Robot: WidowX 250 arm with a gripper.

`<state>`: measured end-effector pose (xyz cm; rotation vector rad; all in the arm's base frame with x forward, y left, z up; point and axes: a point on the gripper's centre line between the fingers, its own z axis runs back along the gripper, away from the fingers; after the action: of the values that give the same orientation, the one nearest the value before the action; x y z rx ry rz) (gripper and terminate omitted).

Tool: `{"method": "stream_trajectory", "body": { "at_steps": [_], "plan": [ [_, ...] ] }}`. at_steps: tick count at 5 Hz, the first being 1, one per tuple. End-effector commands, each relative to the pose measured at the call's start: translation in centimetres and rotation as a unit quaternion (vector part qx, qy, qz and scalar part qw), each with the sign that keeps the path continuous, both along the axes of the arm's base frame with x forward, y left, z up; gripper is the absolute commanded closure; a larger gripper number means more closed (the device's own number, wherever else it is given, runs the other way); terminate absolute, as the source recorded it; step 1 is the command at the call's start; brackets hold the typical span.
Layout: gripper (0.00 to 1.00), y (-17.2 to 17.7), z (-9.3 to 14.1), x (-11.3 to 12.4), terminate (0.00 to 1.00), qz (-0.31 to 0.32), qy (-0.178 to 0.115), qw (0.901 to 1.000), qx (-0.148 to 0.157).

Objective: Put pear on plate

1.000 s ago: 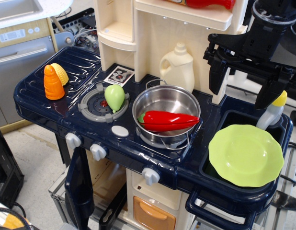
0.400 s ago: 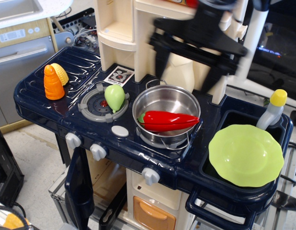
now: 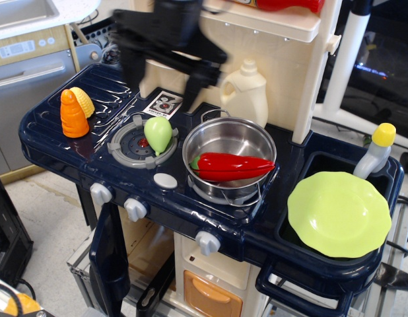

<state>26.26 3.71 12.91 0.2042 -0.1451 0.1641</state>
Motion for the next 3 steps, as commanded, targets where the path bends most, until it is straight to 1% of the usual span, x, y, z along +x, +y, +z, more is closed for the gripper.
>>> {"method": "stream_trajectory", "body": {
  "at_steps": [1,2,3],
  "plan": [
    [0.00,2.1,-1.9,1.8,0.00,-0.039,-0.040,0.9982,-0.019],
    [0.00,3.0,-3.2,2.7,0.00,-0.046,-0.034,0.9977,-0.037],
    [0.00,3.7,-4.1,3.5,0.00,-0.047,-0.033,0.9973,-0.046]
  ]
}}
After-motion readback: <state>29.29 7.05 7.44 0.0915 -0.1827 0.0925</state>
